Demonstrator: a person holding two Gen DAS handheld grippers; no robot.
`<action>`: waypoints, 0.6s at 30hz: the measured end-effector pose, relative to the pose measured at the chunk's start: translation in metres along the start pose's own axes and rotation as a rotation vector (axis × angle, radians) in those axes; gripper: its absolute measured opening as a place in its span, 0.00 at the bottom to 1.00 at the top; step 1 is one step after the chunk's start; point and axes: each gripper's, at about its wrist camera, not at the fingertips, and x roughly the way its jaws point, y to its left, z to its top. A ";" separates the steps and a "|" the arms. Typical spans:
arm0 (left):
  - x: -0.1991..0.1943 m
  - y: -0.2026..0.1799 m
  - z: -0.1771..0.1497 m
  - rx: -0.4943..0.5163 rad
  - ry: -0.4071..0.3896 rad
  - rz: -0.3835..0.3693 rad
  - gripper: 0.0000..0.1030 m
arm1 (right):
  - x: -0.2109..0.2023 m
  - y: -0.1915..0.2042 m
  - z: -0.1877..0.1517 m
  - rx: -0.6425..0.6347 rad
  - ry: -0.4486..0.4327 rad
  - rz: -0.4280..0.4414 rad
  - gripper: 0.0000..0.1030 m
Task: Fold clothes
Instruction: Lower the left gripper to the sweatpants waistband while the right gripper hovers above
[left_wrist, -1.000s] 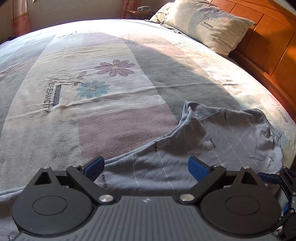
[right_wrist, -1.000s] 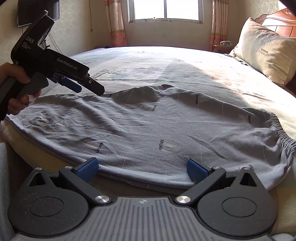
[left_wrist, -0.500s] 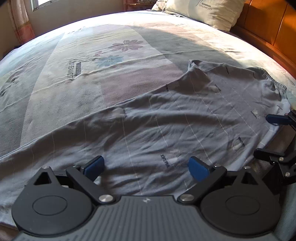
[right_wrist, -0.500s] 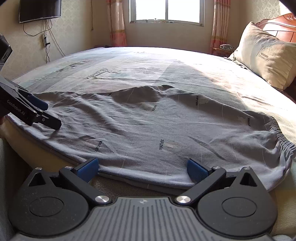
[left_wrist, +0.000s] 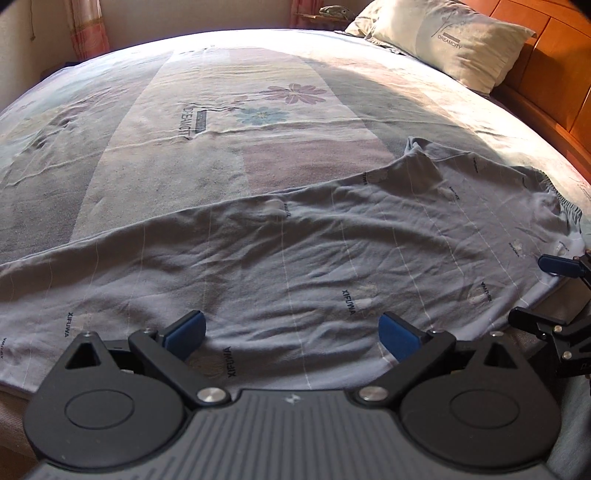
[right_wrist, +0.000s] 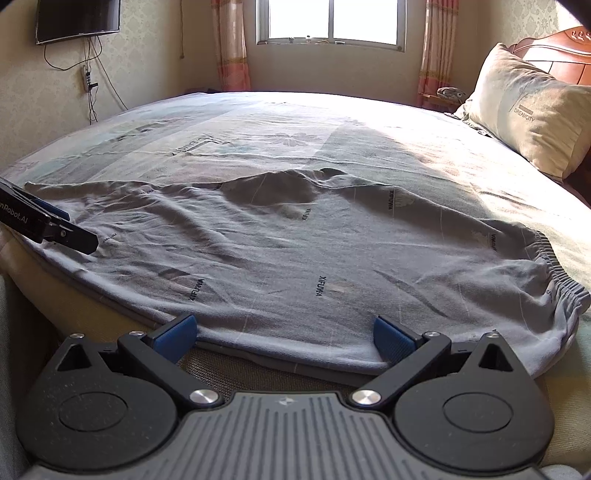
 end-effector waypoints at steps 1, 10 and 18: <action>0.002 -0.002 0.000 0.020 0.014 0.007 0.97 | -0.003 -0.002 0.004 0.020 0.001 0.010 1.00; -0.015 -0.059 0.078 0.159 -0.055 -0.176 0.97 | 0.000 -0.045 0.027 0.058 -0.027 -0.185 1.00; 0.055 -0.121 0.133 0.090 -0.001 -0.403 0.97 | 0.011 -0.069 0.003 0.168 -0.008 -0.149 1.00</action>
